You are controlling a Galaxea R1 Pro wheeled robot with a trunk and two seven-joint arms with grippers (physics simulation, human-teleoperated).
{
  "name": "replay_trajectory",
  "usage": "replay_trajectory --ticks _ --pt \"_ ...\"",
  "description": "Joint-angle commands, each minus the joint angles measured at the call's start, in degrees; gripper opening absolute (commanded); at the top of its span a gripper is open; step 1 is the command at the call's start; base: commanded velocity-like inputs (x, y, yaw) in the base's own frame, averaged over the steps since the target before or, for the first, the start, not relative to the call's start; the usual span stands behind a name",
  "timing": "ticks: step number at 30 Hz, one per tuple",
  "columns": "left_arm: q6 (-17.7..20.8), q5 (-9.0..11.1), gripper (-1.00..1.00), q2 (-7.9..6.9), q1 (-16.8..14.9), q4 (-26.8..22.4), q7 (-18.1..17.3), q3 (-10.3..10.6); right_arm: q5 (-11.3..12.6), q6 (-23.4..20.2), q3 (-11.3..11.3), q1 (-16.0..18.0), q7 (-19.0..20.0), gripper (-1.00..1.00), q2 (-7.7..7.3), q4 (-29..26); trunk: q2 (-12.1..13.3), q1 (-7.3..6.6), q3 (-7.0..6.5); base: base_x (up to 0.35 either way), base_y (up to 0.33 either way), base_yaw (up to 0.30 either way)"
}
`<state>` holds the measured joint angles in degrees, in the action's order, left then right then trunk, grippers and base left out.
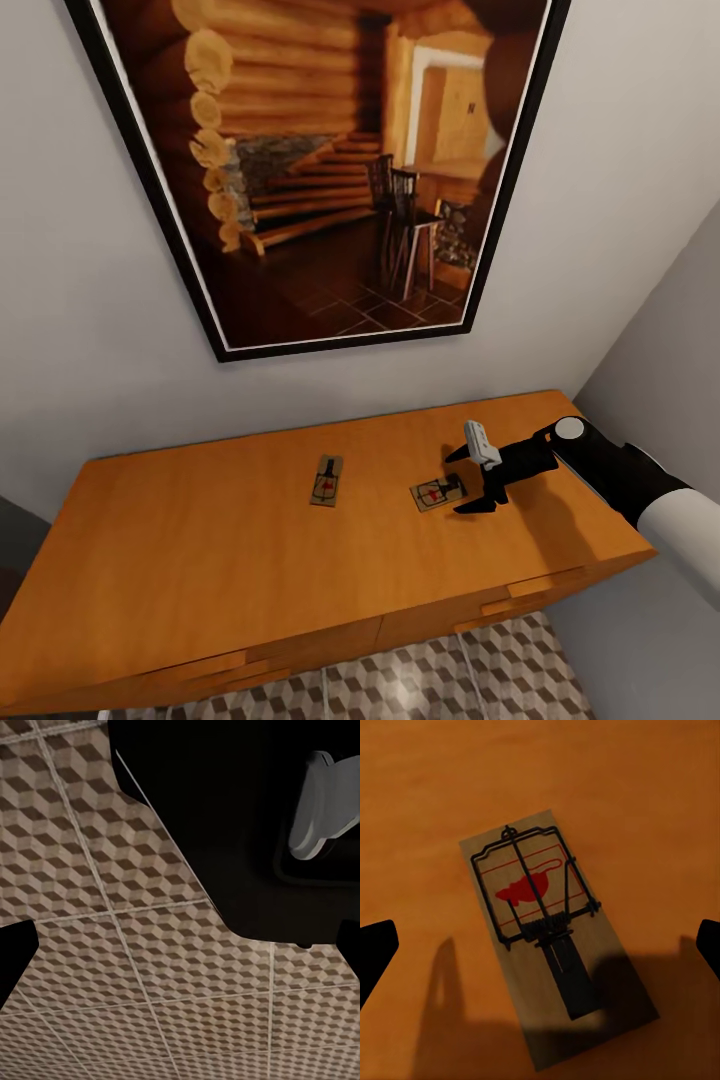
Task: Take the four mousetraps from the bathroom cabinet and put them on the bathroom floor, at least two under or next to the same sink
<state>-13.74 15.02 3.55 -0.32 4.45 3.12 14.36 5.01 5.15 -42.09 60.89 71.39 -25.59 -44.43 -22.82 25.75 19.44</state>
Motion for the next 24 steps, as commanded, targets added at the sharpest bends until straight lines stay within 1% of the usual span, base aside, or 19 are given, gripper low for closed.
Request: replay_trajectory --ticks 1,24 --pt "-0.32 0.43 1.0 0.04 -0.04 0.12 0.13 0.49 0.35 0.53 -0.37 0.11 -0.13 1.0 -0.07 0.05 -0.1 0.03 0.09 0.0 0.0 0.0" --pt "-0.36 0.38 1.0 0.07 -0.03 0.12 0.13 0.49 0.27 0.57 -0.36 0.11 -0.2 1.0 -0.21 0.05 -0.1 0.03 0.81 0.0 0.0 0.0"
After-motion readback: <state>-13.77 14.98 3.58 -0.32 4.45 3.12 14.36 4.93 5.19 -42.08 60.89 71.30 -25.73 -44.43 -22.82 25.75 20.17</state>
